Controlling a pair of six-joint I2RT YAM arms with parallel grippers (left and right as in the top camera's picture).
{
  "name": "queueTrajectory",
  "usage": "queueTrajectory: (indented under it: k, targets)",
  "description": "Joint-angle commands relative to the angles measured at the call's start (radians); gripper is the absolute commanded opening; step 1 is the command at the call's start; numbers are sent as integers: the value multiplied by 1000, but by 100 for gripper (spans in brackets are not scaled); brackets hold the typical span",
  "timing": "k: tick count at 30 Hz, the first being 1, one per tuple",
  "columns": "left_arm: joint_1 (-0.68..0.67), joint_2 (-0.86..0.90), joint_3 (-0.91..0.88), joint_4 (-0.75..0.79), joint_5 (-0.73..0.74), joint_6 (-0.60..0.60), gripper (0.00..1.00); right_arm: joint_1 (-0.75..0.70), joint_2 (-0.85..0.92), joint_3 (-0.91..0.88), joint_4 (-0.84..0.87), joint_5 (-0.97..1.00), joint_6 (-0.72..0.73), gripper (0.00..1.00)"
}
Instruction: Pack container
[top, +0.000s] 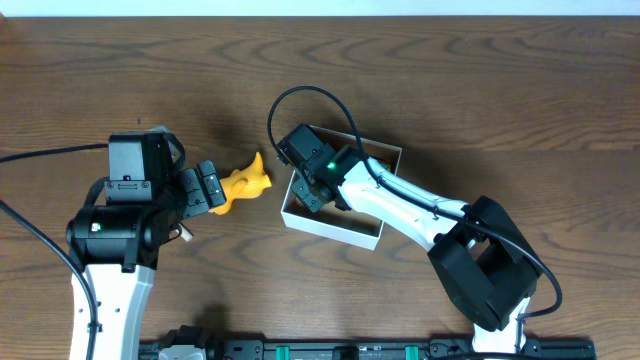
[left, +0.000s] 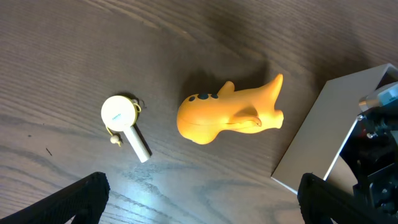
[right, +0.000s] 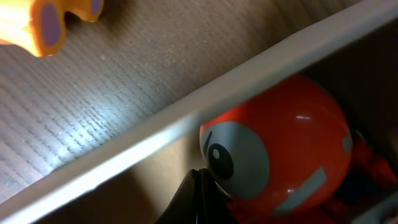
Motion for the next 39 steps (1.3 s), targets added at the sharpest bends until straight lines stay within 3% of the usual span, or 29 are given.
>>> queueTrajectory:
  k: [1, 9, 15, 19, 24, 29, 34, 39]
  targets:
    - [2, 2, 18, -2, -4, -2, 98, -2, 2, 6, -4, 29, 35, 1]
    - [2, 2, 18, -2, -4, -2, 98, 26, -37, 9, -47, -84, 27, 1]
    - [2, 2, 18, 8, -4, -2, 98, 25, -203, 9, -60, -17, 50, 1]
    - [2, 2, 18, 37, -4, 34, 99, -12, -337, 9, -97, 194, 179, 1]
    - [2, 21, 18, 88, -4, 143, 100, -137, -461, 9, -227, 351, 469, 3]
    - [-17, 107, 18, 113, 56, 258, 100, -322, -467, 8, -387, 264, 702, 2]
    - [-88, 258, 18, 146, 101, 289, 98, -466, -407, 7, -422, 64, 666, 2]
    - [-170, 395, 18, 201, 101, 288, 98, -516, -328, 7, -433, -9, 616, 2]
